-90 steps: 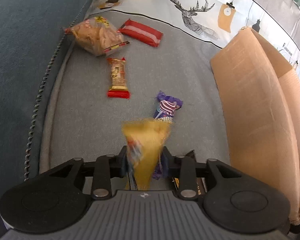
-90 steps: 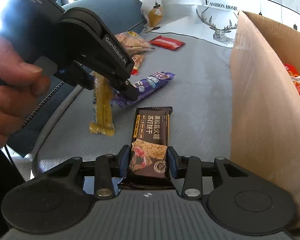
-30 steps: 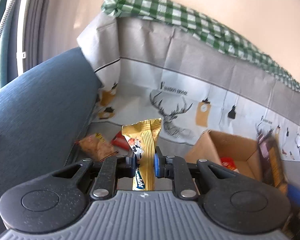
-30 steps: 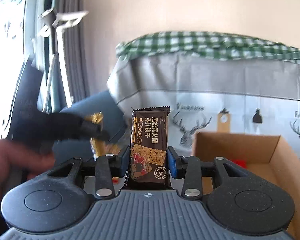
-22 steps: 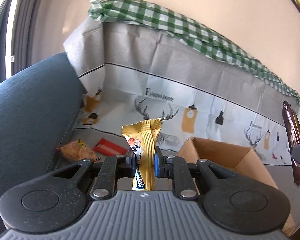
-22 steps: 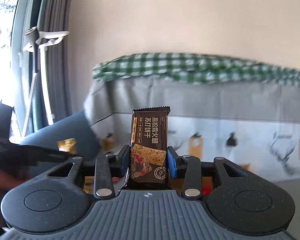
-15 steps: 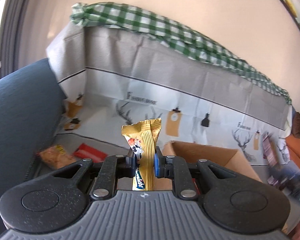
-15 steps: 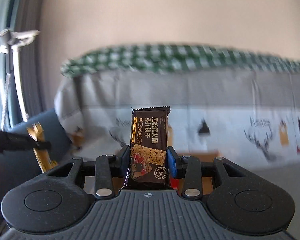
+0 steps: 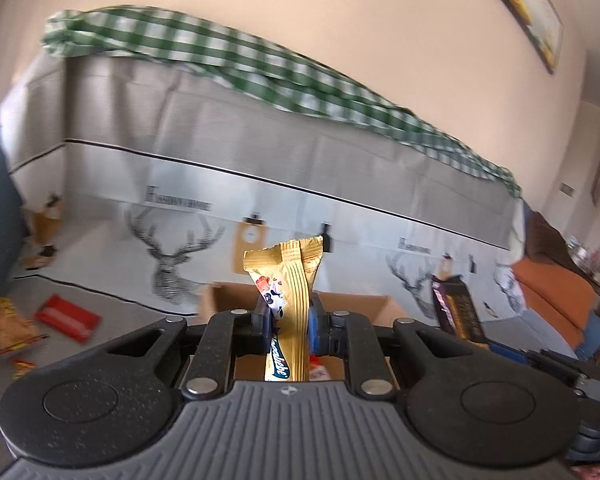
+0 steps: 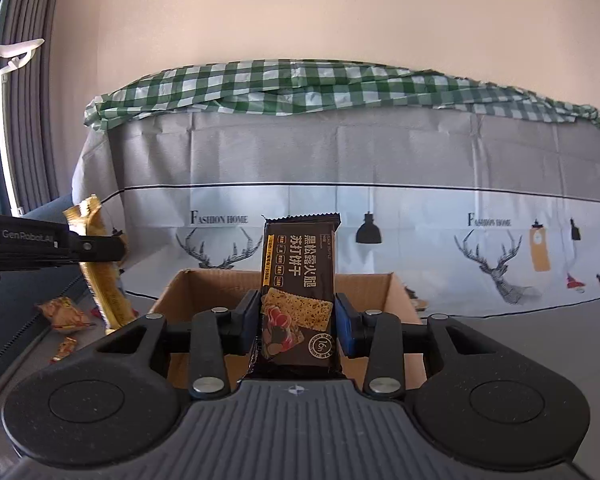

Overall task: Organize snacks
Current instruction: 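Carry the yellow pack with the left gripper while the right carries the biscuit bar over the box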

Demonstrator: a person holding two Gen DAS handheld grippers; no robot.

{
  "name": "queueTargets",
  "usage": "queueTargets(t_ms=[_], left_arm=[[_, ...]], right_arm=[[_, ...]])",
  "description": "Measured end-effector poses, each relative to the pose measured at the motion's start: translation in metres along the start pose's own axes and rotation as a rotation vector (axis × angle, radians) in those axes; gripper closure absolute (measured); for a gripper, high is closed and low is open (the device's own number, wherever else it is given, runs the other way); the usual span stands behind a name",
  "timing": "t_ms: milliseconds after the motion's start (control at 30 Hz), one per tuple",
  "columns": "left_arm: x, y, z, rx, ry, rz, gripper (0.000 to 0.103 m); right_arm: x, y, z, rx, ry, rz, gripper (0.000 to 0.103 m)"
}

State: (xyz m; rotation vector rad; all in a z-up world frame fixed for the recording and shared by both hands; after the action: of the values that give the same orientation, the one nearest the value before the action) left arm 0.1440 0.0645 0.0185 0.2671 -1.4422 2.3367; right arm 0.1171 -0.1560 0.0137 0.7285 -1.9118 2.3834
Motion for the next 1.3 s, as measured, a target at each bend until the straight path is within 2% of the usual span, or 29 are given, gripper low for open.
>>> queueTargets(t_ms=[333, 1300], left_arm=[[-0.016, 0.027, 0.043, -0.114, 0.064, -0.027, 0.085], [-0.021, 0.029, 0.044, -0.115, 0.064, -0.032, 0.085]], right_arm=[[0.003, 0.008, 0.016, 0.001, 0.044, -0.02, 0.062], [0.002, 0.01, 0.015, 0.019, 0.032, -0.029, 0.062]])
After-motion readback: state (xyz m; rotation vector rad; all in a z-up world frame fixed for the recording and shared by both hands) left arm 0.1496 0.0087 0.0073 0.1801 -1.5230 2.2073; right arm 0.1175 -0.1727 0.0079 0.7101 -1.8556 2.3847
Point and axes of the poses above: each gripper's, at about its wrist camera, not at the fingertips, and x roughly against the way its jaws point, z to its right, y to its underside, the point moved 3 cm from there along -x, roughly the way its jaws point, and after that the axes turned 10 degrees about x, right-handed, at the moved point
